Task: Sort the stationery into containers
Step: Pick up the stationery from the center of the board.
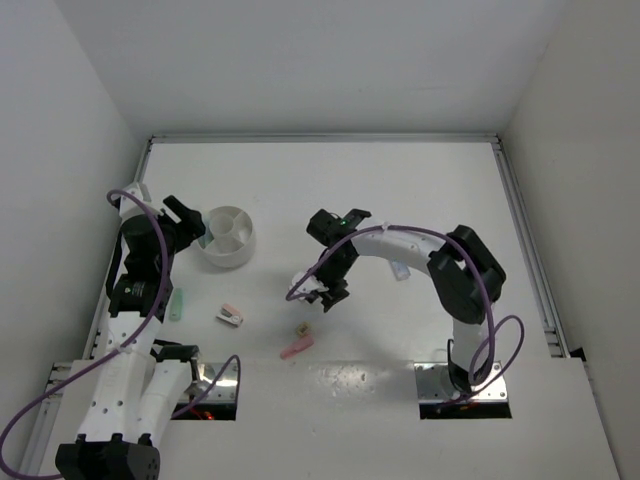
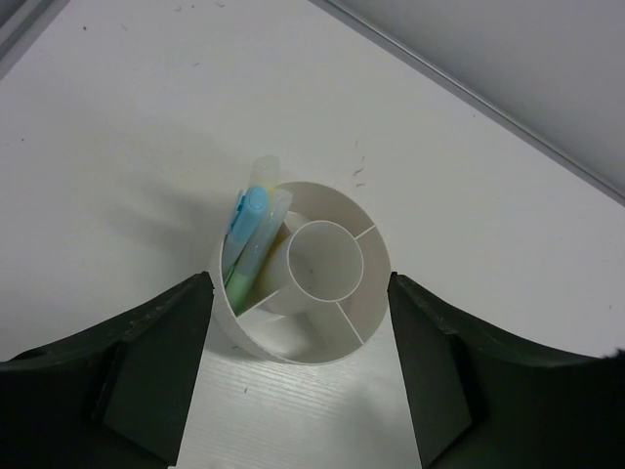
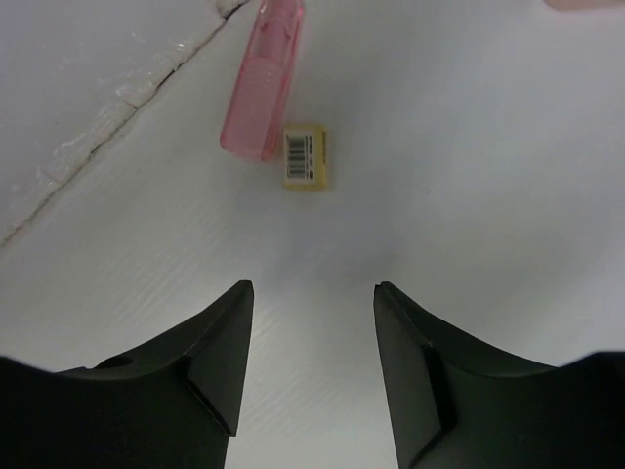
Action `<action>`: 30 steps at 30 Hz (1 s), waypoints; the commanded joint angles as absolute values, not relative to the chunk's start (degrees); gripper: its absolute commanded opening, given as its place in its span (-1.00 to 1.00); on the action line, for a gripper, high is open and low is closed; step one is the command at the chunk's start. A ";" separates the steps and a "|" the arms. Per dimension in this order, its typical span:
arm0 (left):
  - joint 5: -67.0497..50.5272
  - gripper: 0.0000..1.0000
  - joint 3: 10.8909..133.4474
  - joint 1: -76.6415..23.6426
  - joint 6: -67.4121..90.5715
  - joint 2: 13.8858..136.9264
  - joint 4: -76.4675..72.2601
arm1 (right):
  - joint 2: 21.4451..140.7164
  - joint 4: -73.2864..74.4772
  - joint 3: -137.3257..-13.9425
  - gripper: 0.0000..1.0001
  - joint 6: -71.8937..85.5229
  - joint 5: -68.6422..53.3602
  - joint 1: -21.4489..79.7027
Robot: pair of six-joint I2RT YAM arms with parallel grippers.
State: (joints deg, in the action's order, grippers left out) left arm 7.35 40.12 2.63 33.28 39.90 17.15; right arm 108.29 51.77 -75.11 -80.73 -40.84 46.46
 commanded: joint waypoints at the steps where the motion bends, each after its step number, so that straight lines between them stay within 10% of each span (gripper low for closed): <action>1: 7.91 0.56 41.13 3.34 33.05 39.73 15.91 | 109.95 49.85 -75.07 0.06 -88.77 -45.97 49.30; 30: 6.86 0.56 41.13 3.34 33.05 39.20 15.91 | 117.42 40.61 -74.88 -0.23 -81.47 -35.60 57.39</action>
